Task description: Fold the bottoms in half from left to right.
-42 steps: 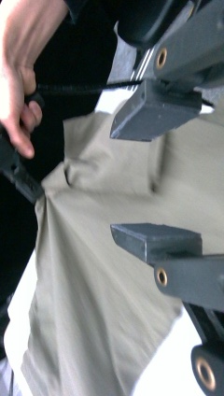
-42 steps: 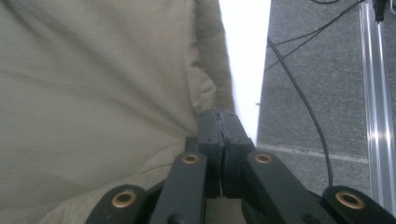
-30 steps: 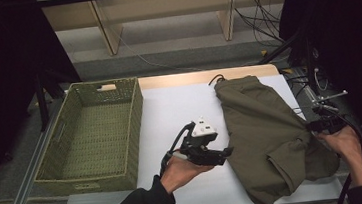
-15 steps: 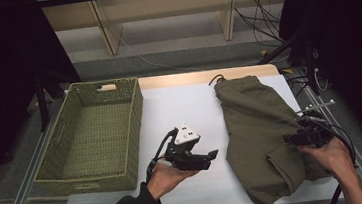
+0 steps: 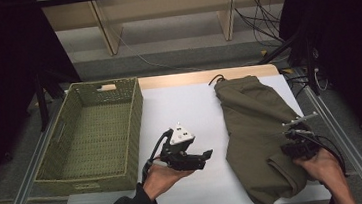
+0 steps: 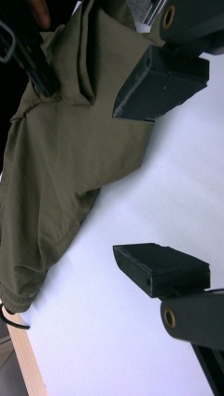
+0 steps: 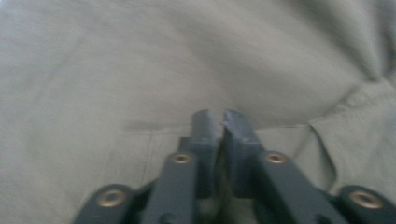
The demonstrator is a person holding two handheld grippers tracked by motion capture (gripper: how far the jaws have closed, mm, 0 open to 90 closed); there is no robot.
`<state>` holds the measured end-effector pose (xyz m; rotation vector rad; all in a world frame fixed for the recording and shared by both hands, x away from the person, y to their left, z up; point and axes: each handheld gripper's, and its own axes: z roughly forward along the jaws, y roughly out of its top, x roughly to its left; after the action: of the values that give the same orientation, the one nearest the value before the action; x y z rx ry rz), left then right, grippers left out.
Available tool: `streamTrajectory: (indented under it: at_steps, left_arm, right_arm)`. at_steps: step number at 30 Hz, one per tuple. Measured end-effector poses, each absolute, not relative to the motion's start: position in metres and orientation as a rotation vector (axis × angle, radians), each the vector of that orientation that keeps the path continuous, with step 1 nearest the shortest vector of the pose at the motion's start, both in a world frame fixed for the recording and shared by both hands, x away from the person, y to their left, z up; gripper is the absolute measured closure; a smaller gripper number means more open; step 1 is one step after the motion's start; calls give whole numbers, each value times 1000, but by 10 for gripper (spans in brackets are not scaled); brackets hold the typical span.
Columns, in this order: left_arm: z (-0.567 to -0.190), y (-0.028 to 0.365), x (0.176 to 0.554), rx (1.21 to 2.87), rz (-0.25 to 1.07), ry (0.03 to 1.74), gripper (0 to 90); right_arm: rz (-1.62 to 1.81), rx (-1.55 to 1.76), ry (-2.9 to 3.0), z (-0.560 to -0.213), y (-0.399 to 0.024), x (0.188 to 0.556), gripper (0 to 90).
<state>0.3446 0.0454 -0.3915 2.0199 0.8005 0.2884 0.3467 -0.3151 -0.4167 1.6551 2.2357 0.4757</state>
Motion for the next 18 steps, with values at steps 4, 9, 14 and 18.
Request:
streamTrajectory:
  at_steps: [4, 9, 14, 18]
  left_arm:
    - [-391, 49, 344, 2016, 293, 807, 283]
    - [-392, 52, 345, 2019, 294, 816, 284]
    - [-393, 55, 346, 2014, 301, 827, 285]
    - [-393, 55, 346, 2013, 303, 831, 285]
  right_arm:
    - [469, 1699, 2192, -417, -330, 339, 900]
    - [455, 1765, 2101, -414, -354, 328, 900]
    - [422, 1832, 2024, -415, -378, 320, 900]
    - [475, 1853, 1966, -410, -387, 317, 889]
